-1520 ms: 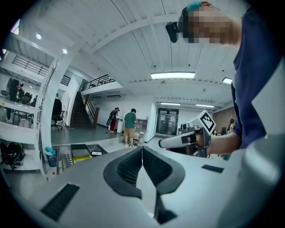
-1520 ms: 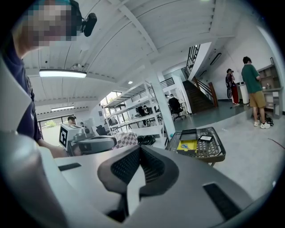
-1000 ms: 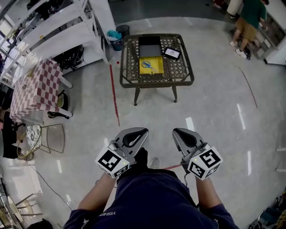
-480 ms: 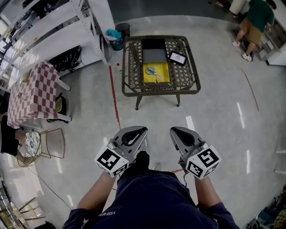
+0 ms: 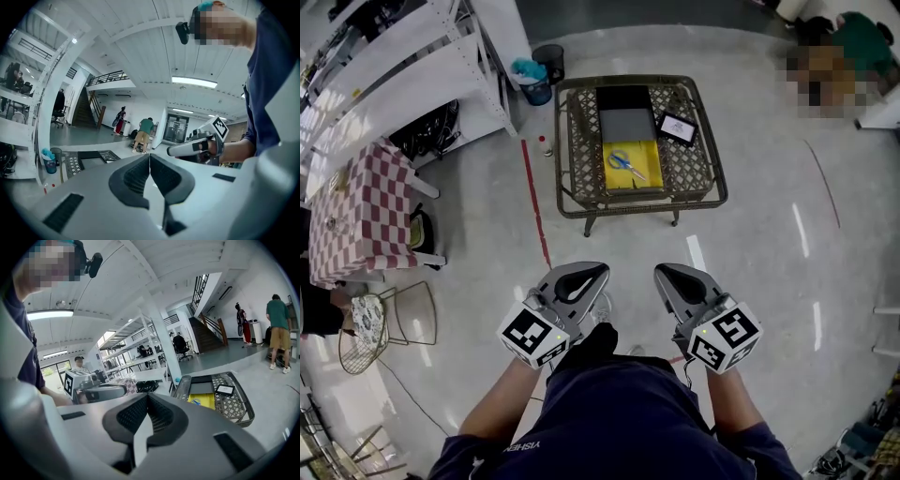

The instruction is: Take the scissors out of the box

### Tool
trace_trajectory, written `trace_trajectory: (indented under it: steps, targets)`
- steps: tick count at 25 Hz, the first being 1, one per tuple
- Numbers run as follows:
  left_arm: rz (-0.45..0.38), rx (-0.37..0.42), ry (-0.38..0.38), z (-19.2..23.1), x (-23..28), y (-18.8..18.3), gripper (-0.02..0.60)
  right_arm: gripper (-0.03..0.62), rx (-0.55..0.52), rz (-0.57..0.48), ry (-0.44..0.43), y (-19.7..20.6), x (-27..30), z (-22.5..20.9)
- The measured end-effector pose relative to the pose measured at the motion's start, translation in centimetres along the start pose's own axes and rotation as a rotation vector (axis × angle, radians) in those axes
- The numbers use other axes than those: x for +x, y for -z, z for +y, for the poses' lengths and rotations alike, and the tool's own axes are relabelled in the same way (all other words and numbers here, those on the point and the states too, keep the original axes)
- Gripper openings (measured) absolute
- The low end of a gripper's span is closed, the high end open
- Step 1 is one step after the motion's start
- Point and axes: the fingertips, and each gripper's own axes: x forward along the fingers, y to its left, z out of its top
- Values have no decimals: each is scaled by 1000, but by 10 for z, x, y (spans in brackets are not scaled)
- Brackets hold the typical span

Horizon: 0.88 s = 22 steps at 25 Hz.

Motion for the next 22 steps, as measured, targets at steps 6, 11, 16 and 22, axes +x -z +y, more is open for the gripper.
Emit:
trace_trajectory:
  steps: [6,11,16,22]
  targets:
    - [-3,-2,17,35,6,-12,25,15,8,3,22,-16,30,-12]
    - [-7,-7,23,59,9,-21,25,15,-1,0,38,-31,49,-19]
    - [-9,-7,21,78,15,-25,25,15,-8,-2,44,-39,65,-28]
    - [-1,-14,21,99,32,-27,25,15,0,10,44,-45,82,-48]
